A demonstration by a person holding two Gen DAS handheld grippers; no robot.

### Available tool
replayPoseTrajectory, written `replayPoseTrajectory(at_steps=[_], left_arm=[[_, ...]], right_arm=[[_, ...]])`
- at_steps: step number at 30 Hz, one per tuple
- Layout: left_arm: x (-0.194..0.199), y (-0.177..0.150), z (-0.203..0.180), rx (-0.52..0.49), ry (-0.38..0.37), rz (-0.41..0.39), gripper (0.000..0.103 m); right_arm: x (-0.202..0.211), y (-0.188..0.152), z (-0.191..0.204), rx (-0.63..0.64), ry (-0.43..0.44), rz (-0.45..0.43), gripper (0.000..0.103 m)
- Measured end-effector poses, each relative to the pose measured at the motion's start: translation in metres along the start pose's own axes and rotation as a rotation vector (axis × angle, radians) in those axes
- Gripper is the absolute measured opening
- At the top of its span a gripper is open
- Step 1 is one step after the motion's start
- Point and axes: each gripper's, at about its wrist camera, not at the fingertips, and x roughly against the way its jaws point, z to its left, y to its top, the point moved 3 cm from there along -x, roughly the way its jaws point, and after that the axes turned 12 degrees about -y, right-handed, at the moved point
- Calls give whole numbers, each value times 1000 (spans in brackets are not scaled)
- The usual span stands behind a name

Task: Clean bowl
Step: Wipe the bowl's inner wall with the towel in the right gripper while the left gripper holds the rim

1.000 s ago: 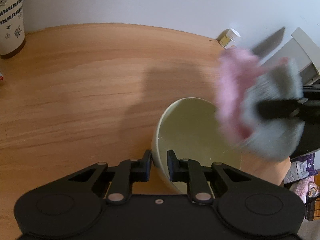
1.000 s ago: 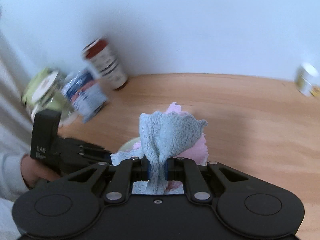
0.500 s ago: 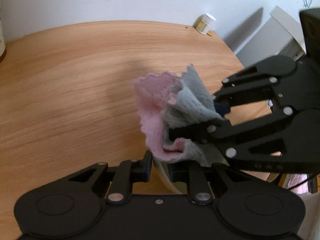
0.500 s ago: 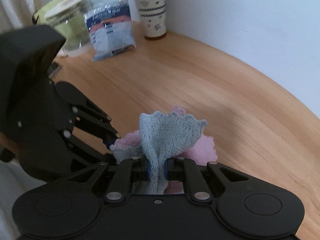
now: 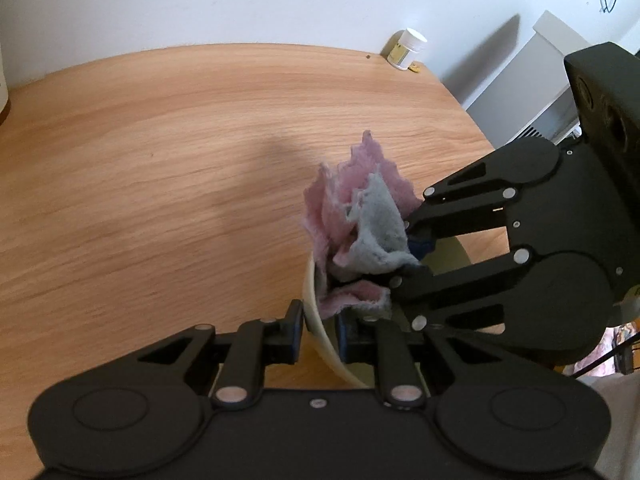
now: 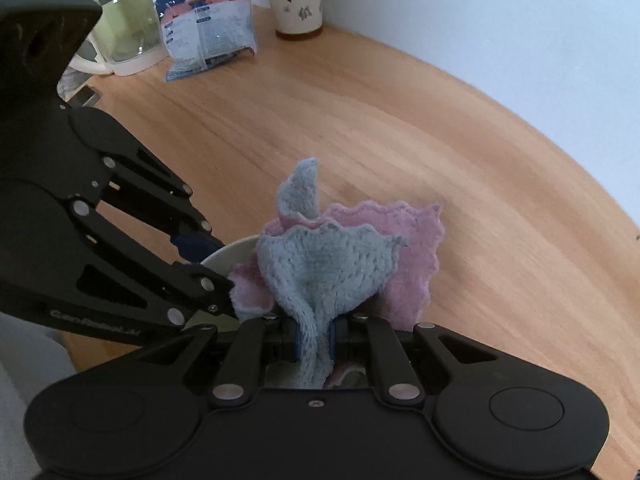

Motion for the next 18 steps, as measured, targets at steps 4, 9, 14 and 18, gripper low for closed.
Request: replayPoseTrajectory(at_steps=[4,9,14,18], left_arm=[[-1,2,-2,-7,19,1,17],[-5,5,-3,-9,42,3,17],[-7,5,-4,-3,48,-1,17],[-9,6,-5,-20,87,22,17]], right_arm=[[-2,-1,6,37,-26,23,12],[-1,-8,12,125,-22,84,12],[2,-11,12,172,-19,108,13],[2,-10,14,186,-52,128,13]])
